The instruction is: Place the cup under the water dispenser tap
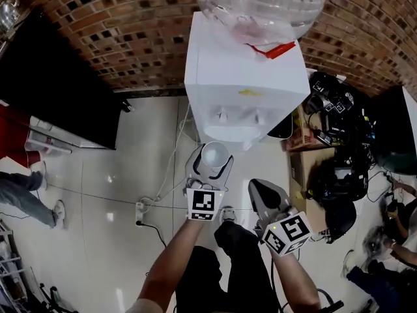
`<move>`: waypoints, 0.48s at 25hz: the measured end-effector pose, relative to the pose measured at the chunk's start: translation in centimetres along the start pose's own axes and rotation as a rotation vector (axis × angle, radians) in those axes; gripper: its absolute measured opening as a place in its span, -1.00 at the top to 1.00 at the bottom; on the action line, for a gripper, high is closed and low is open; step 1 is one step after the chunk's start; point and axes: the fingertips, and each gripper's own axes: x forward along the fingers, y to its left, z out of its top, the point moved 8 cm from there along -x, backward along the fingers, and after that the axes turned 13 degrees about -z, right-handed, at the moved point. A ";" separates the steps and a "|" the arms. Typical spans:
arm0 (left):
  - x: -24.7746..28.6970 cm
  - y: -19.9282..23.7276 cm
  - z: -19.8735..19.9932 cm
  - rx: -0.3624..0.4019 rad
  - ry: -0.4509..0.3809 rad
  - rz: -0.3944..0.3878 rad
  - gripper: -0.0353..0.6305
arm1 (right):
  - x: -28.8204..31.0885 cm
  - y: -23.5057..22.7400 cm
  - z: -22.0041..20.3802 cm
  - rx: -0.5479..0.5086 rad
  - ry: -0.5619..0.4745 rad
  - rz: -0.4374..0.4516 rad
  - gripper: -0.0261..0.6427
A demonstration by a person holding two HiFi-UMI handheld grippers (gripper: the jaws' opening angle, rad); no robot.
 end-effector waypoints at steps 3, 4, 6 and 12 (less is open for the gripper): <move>3.6 1.5 -3.9 0.014 0.001 0.004 -0.16 | 2.8 -1.7 -2.2 0.001 -0.015 -0.005 0.92; 4.6 1.9 -5.0 0.016 -0.003 0.007 -0.16 | 3.5 -2.2 -2.9 0.003 -0.021 -0.007 0.92; 6.1 2.8 -6.9 0.021 -0.014 0.017 -0.16 | 4.7 -3.0 -4.4 0.010 -0.029 -0.009 0.92; 9.9 4.5 -10.6 0.046 -0.055 0.030 -0.16 | 7.1 -5.1 -8.1 0.025 -0.028 -0.014 0.92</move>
